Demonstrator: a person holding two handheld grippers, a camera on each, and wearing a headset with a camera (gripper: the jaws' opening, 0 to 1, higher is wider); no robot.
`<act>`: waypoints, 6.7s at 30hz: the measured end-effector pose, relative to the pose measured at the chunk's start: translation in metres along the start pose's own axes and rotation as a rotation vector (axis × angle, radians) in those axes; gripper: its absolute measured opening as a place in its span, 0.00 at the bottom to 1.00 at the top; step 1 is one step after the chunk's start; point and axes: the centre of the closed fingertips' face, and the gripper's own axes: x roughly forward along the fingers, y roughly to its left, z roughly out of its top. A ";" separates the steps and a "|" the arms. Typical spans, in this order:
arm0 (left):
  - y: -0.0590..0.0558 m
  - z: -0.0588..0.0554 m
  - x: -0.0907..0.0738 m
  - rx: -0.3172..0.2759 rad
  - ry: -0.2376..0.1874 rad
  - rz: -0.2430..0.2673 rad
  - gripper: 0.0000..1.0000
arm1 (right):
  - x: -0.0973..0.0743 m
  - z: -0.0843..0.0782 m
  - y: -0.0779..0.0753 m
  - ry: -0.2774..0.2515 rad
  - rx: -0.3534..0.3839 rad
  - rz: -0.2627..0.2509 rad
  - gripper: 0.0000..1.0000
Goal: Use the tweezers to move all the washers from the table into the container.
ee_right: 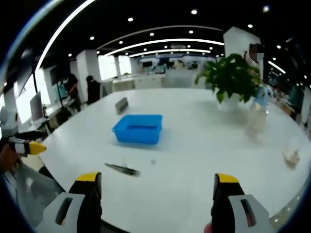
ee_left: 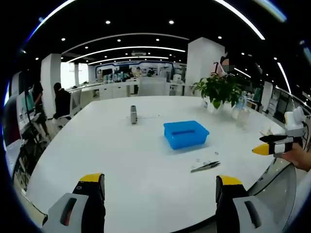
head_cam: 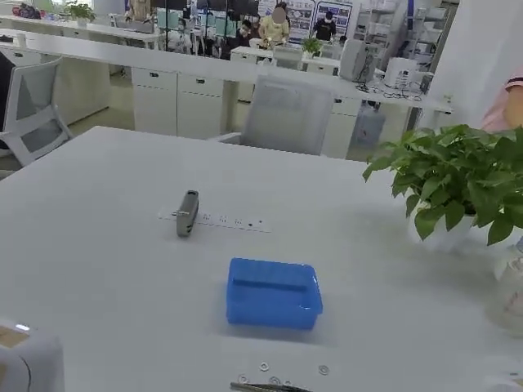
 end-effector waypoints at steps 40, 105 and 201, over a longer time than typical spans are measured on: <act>-0.012 0.006 0.015 0.086 0.024 -0.078 0.88 | 0.004 -0.008 -0.001 0.052 -0.013 -0.009 0.93; -0.107 -0.071 0.162 0.689 0.300 -0.718 0.00 | 0.010 -0.027 -0.004 0.166 0.019 -0.024 0.89; 0.030 -0.012 0.028 0.153 -0.024 0.122 0.87 | 0.140 0.020 0.144 0.168 -0.418 0.522 0.03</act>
